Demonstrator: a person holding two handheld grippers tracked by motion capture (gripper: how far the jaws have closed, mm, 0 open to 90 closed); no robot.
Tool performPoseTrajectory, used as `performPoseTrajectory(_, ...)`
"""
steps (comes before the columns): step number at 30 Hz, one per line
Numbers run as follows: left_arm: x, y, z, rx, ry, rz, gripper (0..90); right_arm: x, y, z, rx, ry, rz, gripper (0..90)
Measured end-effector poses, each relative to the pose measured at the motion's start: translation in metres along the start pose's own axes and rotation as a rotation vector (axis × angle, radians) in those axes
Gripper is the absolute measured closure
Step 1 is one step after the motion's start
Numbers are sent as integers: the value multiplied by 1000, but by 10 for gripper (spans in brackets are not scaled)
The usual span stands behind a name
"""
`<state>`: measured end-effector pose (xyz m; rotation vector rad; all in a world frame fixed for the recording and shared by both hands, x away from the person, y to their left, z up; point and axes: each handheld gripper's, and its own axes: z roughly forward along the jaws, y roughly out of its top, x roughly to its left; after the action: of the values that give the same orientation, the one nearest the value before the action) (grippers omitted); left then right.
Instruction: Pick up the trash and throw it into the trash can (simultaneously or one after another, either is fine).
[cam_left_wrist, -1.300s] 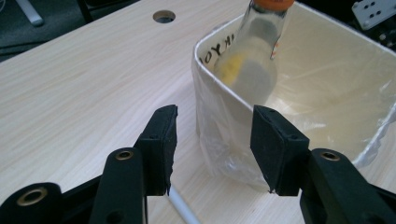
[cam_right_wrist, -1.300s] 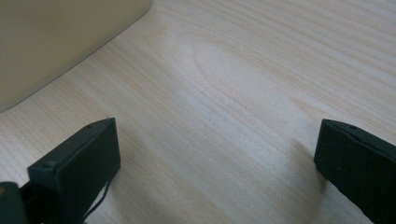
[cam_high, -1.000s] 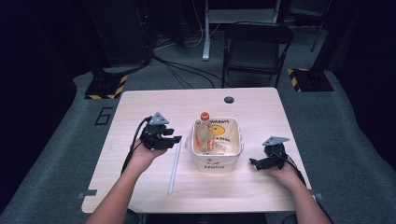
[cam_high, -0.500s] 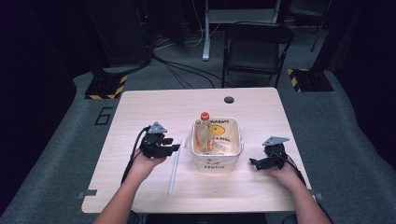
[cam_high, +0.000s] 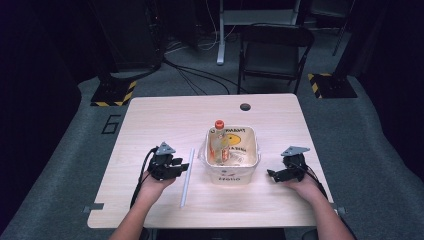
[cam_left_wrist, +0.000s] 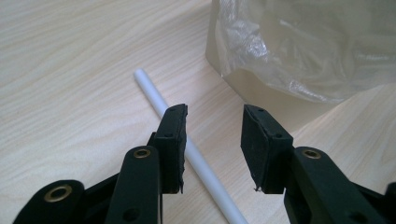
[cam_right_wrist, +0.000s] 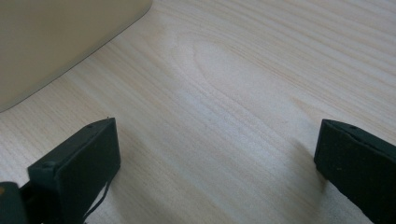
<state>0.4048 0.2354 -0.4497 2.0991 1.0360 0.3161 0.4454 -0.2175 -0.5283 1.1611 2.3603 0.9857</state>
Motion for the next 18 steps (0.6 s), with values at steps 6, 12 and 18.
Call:
performPoseTrajectory(6,-9,-11,6,30,29,43,611,0,0,0,0,0,0,0)
performPoseTrajectory(12,-13,-19,11,45,5,37,614,0,0,0,0,0,0,0)
performPoseTrajectory(18,-13,-34,20,70,-20,11,628,0,0,0,0,0,0,0)
